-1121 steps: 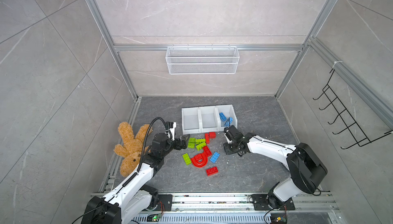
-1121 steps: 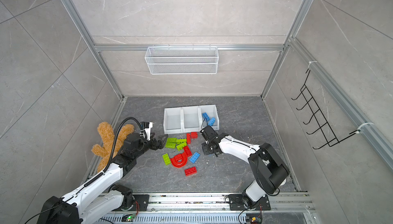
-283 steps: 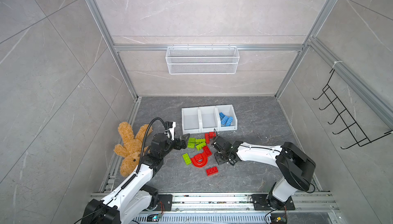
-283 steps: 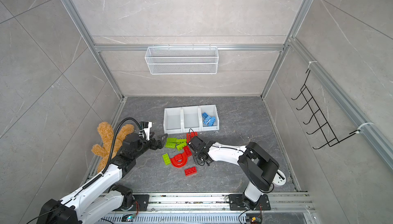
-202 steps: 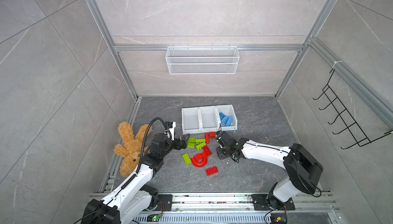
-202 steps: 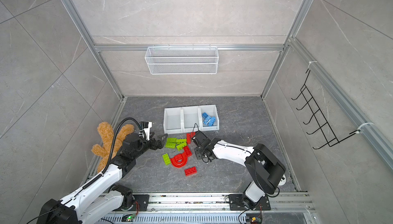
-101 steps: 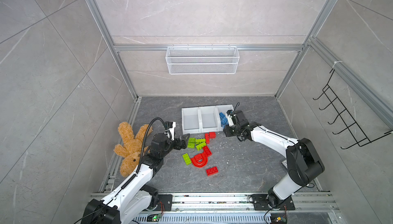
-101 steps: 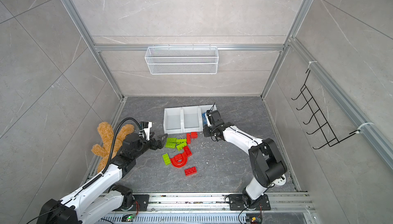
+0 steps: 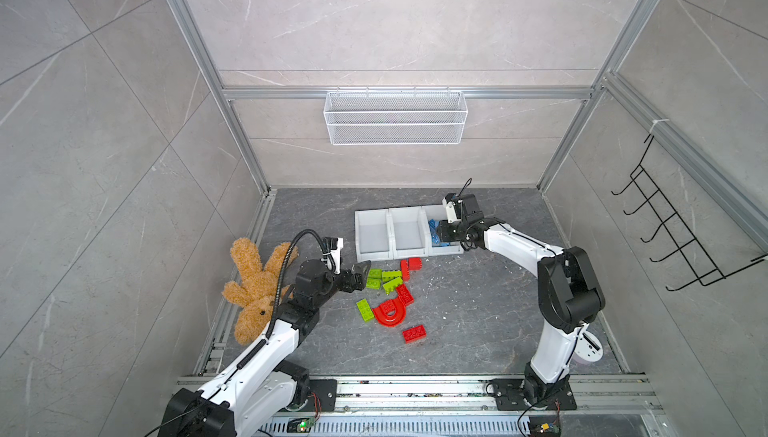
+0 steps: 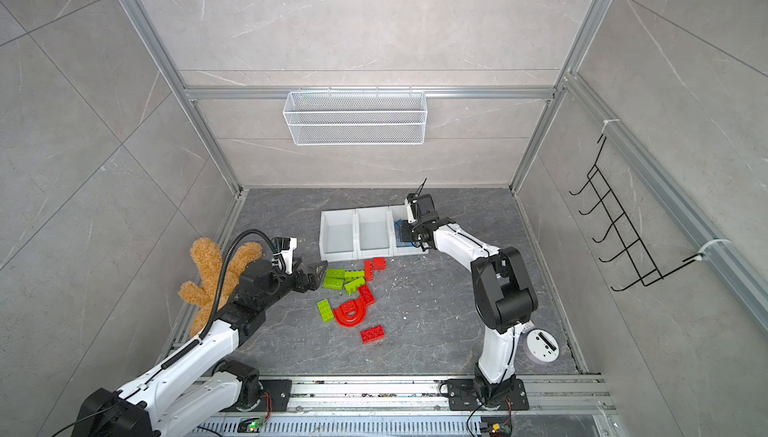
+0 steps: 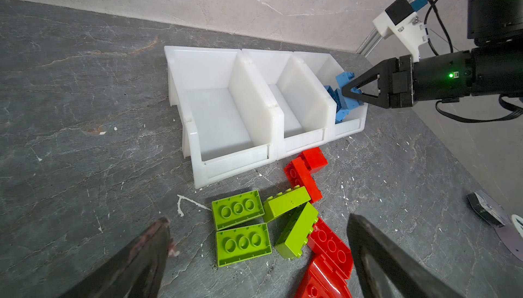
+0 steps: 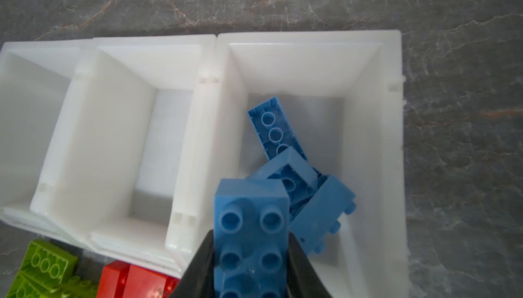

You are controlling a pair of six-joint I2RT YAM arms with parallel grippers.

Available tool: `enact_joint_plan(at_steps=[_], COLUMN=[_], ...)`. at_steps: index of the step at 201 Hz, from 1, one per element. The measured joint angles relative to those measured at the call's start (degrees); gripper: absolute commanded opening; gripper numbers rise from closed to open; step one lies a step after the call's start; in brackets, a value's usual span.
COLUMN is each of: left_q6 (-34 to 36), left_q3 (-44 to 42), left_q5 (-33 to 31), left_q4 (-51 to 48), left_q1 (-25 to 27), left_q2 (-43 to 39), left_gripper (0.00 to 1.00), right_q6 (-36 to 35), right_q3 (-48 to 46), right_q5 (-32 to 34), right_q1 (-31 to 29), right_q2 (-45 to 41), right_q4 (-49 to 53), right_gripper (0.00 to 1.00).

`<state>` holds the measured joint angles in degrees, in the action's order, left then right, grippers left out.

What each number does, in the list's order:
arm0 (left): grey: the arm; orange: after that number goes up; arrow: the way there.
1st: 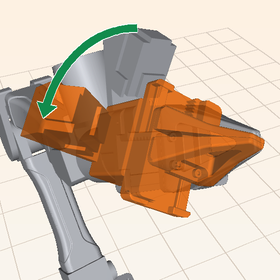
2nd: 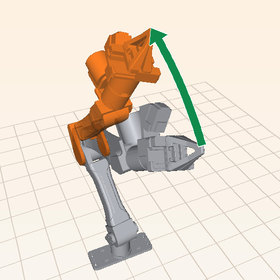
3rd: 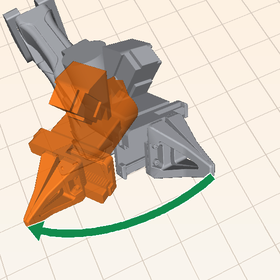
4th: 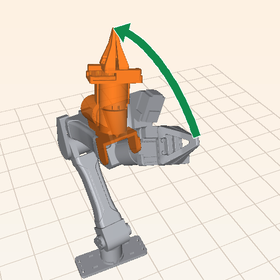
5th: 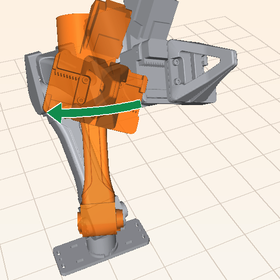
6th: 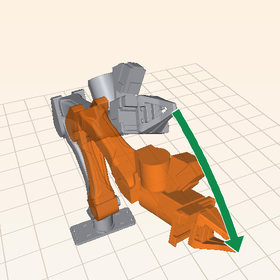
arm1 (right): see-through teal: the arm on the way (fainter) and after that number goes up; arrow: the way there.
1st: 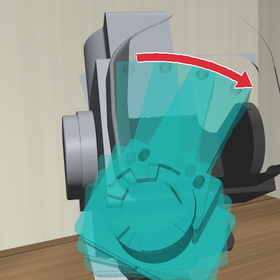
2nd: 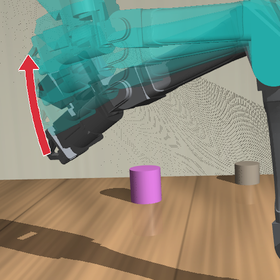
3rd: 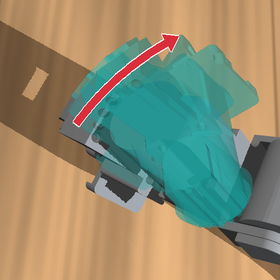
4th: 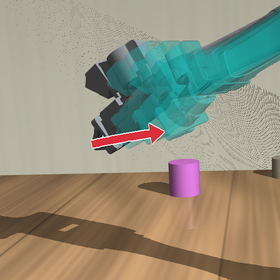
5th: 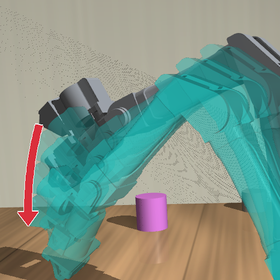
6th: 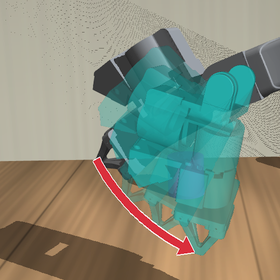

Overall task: Sort the legos into containers by color
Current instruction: 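Carry the light-blue brick over the farthest compartment, then release the brick and swing the right gripper back toward the pile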

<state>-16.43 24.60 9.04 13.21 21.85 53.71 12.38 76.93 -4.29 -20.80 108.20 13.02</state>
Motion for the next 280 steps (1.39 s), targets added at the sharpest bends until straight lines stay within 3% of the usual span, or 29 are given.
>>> enact_joint_plan(at_steps=[97, 114, 135, 169, 195, 224, 254, 280], left_q6=[0.0, 0.0, 0.0, 0.0, 0.0, 0.0, 0.0, -0.1], left_q3=[0.0, 0.0, 0.0, 0.0, 0.0, 0.0, -0.3, -1.0], left_q5=[0.0, 0.0, 0.0, 0.0, 0.0, -0.1, -0.7, -1.0], left_q4=[-0.1, -0.2, -0.4, -0.4, -0.9, -1.0, -0.6, 0.1], left_q1=[0.0, 0.0, 0.0, 0.0, 0.0, 0.0, 0.0, 0.0], left_q2=[-0.5, -0.5, -0.6, -1.1, -1.6, -2.3, -1.9, -0.5], left_gripper=[1.00, 1.00, 1.00, 1.00, 1.00, 1.00, 1.00, 1.00], right_q6=[0.0, 0.0, 0.1, 0.0, 0.0, 0.0, 2.3, 7.8], right_q3=[4.3, 6.4, 7.7, 7.8, 2.2, -8.4, -18.5, -25.0], right_q5=[-1.0, -1.2, -1.6, -1.7, -2.8, -5.2, -6.9, -6.8], right_q1=[0.7, 0.7, 0.7, 0.7, 0.5, -1.9, -10.8, -20.7], right_q2=[4.7, 6.0, 6.9, 6.6, 0.5, -13.9, -26.1, -27.1], right_q4=[-0.6, -0.4, -0.2, 0.9, 1.4, 2.3, 3.0, 4.2], right_gripper=[0.39, 0.45, 0.59, 0.64, 0.65, 0.66, 0.67, 0.68])
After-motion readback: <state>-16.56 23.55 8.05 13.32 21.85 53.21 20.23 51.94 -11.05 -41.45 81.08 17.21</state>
